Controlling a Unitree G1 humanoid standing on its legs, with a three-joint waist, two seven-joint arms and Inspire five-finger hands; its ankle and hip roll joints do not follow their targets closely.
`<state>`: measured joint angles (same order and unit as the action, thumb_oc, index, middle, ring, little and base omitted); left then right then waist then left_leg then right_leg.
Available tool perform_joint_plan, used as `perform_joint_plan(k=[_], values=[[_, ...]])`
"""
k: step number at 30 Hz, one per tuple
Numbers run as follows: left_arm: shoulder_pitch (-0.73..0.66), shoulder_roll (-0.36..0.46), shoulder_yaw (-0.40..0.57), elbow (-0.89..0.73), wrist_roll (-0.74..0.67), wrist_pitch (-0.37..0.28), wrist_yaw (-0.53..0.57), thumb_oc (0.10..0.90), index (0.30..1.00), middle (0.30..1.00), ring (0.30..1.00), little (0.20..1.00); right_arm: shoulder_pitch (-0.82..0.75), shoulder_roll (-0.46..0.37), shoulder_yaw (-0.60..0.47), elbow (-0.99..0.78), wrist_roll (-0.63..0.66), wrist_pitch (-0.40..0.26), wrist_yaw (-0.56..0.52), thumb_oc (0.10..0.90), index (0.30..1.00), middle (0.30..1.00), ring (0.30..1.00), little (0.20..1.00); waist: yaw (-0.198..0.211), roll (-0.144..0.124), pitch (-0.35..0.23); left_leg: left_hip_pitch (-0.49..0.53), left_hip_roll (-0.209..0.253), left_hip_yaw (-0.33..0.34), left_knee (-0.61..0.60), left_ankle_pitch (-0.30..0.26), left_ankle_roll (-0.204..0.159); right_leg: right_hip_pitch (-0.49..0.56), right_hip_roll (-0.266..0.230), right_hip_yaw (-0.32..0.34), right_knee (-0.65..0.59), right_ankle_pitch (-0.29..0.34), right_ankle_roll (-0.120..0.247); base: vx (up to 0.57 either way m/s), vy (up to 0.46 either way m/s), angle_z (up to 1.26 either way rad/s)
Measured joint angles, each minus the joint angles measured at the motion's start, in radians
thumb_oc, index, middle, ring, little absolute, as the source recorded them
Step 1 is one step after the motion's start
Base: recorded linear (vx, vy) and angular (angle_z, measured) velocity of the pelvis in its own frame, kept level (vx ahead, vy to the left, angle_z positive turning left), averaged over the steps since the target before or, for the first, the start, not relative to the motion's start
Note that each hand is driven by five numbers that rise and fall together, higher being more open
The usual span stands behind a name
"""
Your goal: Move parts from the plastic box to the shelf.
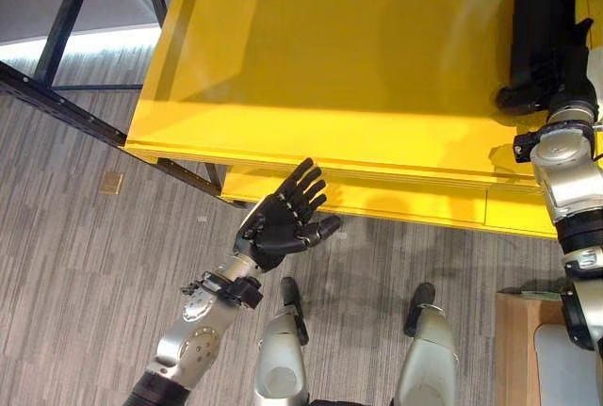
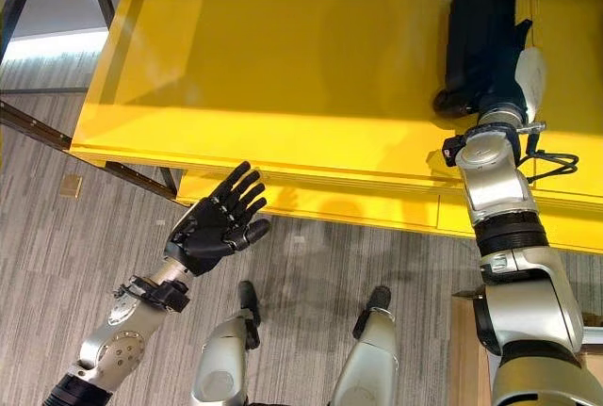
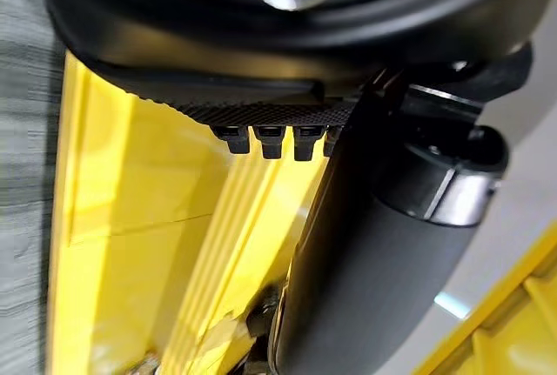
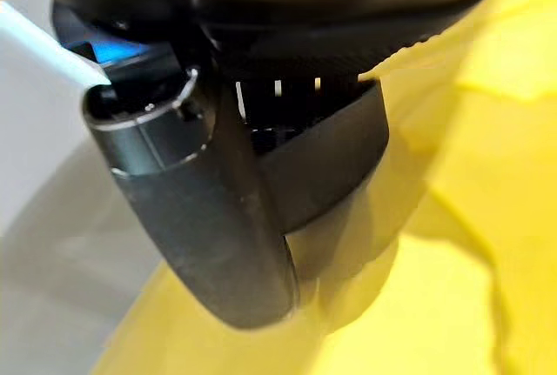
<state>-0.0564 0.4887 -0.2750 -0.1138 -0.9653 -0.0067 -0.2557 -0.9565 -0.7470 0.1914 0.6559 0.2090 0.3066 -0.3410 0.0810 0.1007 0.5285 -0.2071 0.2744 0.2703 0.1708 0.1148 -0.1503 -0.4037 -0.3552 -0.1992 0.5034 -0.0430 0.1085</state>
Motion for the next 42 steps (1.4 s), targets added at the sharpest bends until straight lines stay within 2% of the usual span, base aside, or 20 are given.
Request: perform_joint_plan(k=[8, 13, 18, 23, 28, 37, 42], values=[[-0.002, 0.007, -0.02, 0.0, 0.048, 0.094, -0.077, 0.9, 1.0, 1.0, 1.0, 1.0, -0.029, -0.001, -0.003, 0.073, 0.08, -0.011, 0.107, 0.9, 1.0, 1.0, 1.0, 1.0, -0.002, -0.004, -0.002, 0.036, 0.003, -0.001, -0.003, 0.001, 0.0, 0.038, 0.004, -0.002, -0.005, -0.003, -0.001, 0.0, 0.0, 0.0], [-0.001, 0.019, -0.029, 0.0, 0.074, 0.094, -0.102, 0.9, 1.0, 1.0, 1.0, 1.0, -0.035, -0.002, 0.0, 0.099, 0.085, -0.021, 0.165, 0.9, 1.0, 1.0, 1.0, 1.0, -0.005, -0.003, -0.003, 0.048, 0.002, 0.002, -0.003, 0.0, 0.0, 0.052, 0.002, 0.0, -0.013, -0.001, 0.0, 0.04, 0.043, -0.01], [0.005, 0.048, -0.03, 0.001, 0.074, 0.095, -0.106, 0.9, 1.0, 1.0, 1.0, 1.0, -0.032, 0.001, 0.043, 0.107, -0.066, -0.022, 0.23, 0.9, 1.0, 1.0, 1.0, 1.0, -0.009, 0.008, -0.024, 0.061, -0.001, 0.002, -0.004, -0.001, -0.001, 0.066, 0.0, 0.0, -0.017, 0.001, 0.0, 0.02, 0.016, 0.0], [0.022, 0.046, -0.031, 0.001, 0.073, 0.095, -0.117, 0.9, 1.0, 1.0, 1.0, 1.0, -0.033, 0.001, 0.116, 0.091, -0.31, -0.007, 0.289, 0.9, 1.0, 1.0, 1.0, 1.0, 0.0, 0.019, -0.051, 0.069, 0.0, 0.001, -0.014, 0.0, 0.0, 0.067, 0.003, -0.001, -0.016, 0.0, 0.001, 0.0, -0.002, -0.01], [0.039, 0.047, -0.032, 0.001, 0.073, 0.095, -0.128, 0.9, 1.0, 1.0, 1.0, 1.0, -0.034, -0.005, 0.158, 0.088, -0.435, 0.018, 0.347, 0.9, 1.0, 1.0, 1.0, 1.0, 0.007, 0.017, -0.066, 0.069, 0.001, 0.001, -0.016, 0.0, 0.0, 0.067, 0.004, -0.002, -0.017, 0.0, 0.001, -0.01, -0.024, 0.01], [0.04, 0.056, -0.032, 0.002, 0.073, 0.095, -0.16, 0.9, 1.0, 1.0, 1.0, 1.0, -0.048, -0.001, 0.199, 0.172, -0.546, 0.066, 0.369, 0.9, 1.0, 1.0, 1.0, 1.0, 0.046, -0.011, -0.085, 0.066, 0.003, -0.005, -0.017, 0.0, -0.001, 0.079, 0.005, -0.008, -0.025, -0.006, 0.009, -0.01, -0.026, 0.03], [0.04, 0.097, -0.039, 0.002, 0.073, 0.095, -0.178, 0.9, 1.0, 1.0, 1.0, 1.0, -0.092, 0.009, 0.231, 0.231, -0.675, 0.094, 0.444, 0.9, 1.0, 1.0, 1.0, 1.0, 0.065, -0.028, -0.092, 0.049, 0.001, -0.015, -0.014, -0.002, -0.005, 0.082, 0.006, -0.014, -0.044, 0.0, 0.014, 0.0, -0.018, 0.07]])
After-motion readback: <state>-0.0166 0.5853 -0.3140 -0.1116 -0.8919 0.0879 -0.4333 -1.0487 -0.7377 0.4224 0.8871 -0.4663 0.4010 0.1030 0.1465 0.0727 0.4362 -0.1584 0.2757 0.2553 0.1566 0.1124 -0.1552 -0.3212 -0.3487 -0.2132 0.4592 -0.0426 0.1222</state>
